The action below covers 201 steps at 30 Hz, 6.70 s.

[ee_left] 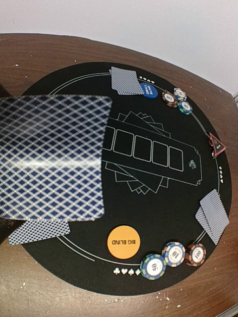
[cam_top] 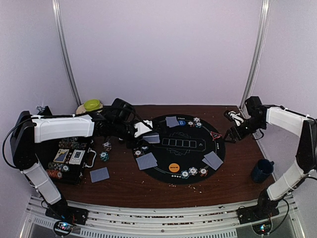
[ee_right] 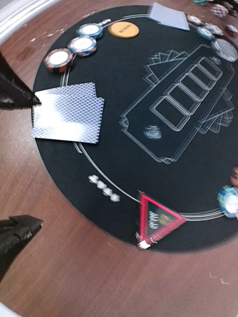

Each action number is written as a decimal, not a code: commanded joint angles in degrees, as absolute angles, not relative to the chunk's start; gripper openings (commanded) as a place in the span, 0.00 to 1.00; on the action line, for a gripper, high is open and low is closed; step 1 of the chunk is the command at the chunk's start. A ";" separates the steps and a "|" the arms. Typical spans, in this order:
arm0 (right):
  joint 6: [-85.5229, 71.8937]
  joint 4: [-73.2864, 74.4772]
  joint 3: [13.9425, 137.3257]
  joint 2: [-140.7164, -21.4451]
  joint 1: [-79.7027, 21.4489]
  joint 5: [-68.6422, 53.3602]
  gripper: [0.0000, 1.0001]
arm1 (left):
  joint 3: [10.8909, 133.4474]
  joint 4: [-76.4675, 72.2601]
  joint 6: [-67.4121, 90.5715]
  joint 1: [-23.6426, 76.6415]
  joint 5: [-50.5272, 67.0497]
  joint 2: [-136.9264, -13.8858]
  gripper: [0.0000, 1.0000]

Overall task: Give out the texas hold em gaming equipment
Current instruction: Pick up the poker card from the face-down deck piles, then flop the poker card in the community card area.

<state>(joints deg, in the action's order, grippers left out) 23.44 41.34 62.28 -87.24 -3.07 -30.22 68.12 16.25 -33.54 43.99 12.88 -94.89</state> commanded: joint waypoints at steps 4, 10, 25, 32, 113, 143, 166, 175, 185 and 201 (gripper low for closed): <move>22.69 33.75 67.45 -77.50 -7.66 -32.49 1.00 | 68.07 13.54 -33.75 44.36 12.78 -94.59 0.05; 26.21 41.58 78.67 -86.84 -11.23 -45.26 1.00 | 68.29 13.46 -33.70 44.91 12.54 -94.55 0.05; 21.03 29.00 85.98 -103.42 -31.37 -50.63 1.00 | 69.30 14.06 -33.09 45.26 12.15 -94.48 0.05; 15.83 28.31 90.23 -109.05 -34.93 -53.75 1.00 | 69.34 14.22 -33.24 45.68 11.94 -94.87 0.05; 25.15 50.42 103.48 -105.57 -28.21 -34.47 0.00 | 66.92 12.11 -33.76 43.33 9.17 -93.22 0.05; 13.13 41.24 113.66 -132.46 -47.04 30.59 0.00 | 66.10 12.38 -34.02 35.95 12.07 -83.85 0.05; 14.13 40.22 111.43 -131.94 -49.98 37.90 0.00 | 65.83 12.22 -33.70 35.95 13.76 -84.29 0.05; 13.03 40.93 110.84 -131.28 -49.50 33.84 0.00 | 65.74 12.04 -33.66 35.97 14.46 -84.70 0.05; 13.58 42.80 111.49 -132.70 -49.81 28.06 0.00 | 65.74 11.95 -33.66 35.95 14.67 -85.08 0.05; 12.89 44.79 115.81 -137.83 -51.06 16.42 0.07 | 65.39 11.95 -33.67 35.95 15.01 -84.55 0.05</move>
